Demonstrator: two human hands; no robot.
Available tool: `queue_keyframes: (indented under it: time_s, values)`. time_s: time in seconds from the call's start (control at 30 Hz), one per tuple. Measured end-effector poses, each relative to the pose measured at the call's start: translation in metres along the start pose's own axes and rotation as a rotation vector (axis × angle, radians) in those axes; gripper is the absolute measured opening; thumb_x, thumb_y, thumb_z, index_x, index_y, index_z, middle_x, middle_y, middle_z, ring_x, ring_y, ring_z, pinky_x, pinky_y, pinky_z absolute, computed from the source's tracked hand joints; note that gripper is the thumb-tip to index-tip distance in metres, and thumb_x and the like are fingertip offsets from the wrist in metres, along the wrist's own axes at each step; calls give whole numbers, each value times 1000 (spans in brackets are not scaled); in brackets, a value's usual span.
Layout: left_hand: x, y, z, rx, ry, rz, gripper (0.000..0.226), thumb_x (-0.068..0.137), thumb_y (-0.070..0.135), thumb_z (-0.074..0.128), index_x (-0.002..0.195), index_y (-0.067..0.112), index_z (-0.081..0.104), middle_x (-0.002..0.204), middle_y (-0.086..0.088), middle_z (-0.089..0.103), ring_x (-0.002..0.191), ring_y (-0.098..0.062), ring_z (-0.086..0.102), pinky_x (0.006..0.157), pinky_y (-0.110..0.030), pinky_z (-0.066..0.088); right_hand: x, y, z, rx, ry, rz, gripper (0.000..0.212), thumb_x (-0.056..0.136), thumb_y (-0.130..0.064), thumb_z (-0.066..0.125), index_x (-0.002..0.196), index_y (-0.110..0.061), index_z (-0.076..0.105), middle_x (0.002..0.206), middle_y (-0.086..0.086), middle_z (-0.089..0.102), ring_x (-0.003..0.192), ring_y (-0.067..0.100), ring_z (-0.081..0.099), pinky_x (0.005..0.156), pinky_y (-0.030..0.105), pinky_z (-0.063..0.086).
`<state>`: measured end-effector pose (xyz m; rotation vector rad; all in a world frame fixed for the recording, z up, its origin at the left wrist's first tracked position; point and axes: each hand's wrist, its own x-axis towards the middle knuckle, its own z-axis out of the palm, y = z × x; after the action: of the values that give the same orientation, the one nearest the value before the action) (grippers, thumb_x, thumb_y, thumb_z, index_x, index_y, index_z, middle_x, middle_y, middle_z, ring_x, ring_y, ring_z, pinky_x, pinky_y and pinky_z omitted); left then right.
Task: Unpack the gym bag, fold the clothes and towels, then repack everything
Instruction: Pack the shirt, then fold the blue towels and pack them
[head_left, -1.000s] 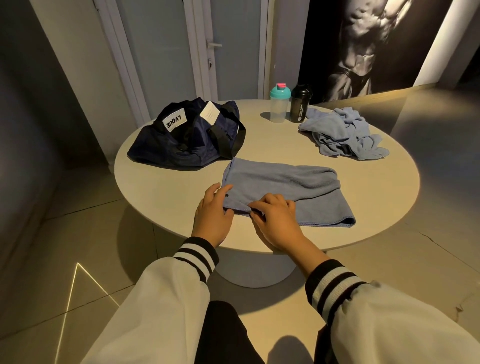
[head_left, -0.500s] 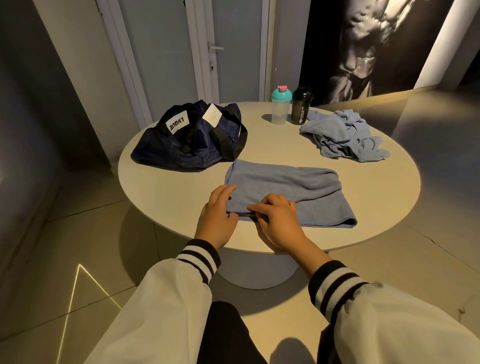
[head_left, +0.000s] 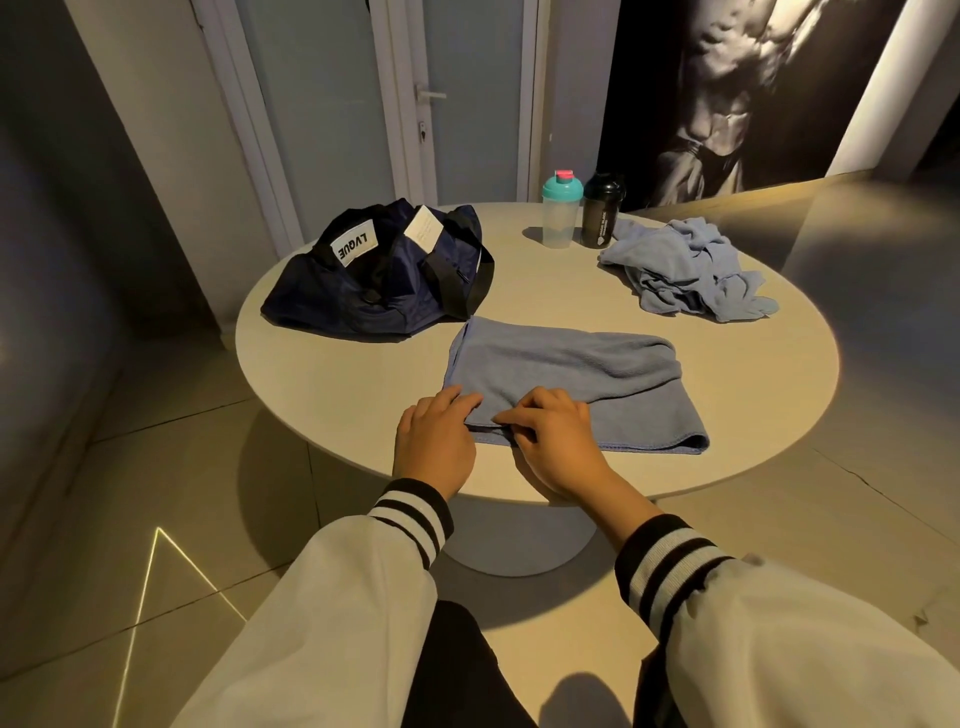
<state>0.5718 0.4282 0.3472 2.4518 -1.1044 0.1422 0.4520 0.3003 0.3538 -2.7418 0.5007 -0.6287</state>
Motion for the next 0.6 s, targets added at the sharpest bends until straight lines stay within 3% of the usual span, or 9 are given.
queue_keyframes:
  time_s: [0.13,0.3,0.4,0.6]
  values:
    - [-2,1,0,-23,-5,13,47,105,15,44,150,30,44,161,3,36,141,-23,36,121,-38,22,0,1,0,24,4,-12,30,102,-23,52,123,-35,70,108,-3,60,108,21,46,80,33,21]
    - [-4,-3,2,-55,-14,24,43,105,16,44,146,28,51,156,4,44,140,-21,40,121,-39,21,0,3,1,152,8,2,31,97,-10,55,112,-29,75,104,-1,64,102,24,50,87,45,41]
    - [-4,-3,2,-73,-17,8,41,106,16,45,144,26,54,154,2,47,140,-22,43,123,-40,20,1,5,2,217,20,0,33,94,-4,56,105,-26,77,103,-1,66,101,24,52,90,50,44]
    - [-10,2,1,-225,9,-64,34,105,22,45,133,23,65,146,2,56,129,-23,53,112,-39,42,1,5,3,203,-24,16,33,94,-13,55,110,-33,75,105,-6,64,104,19,50,94,47,43]
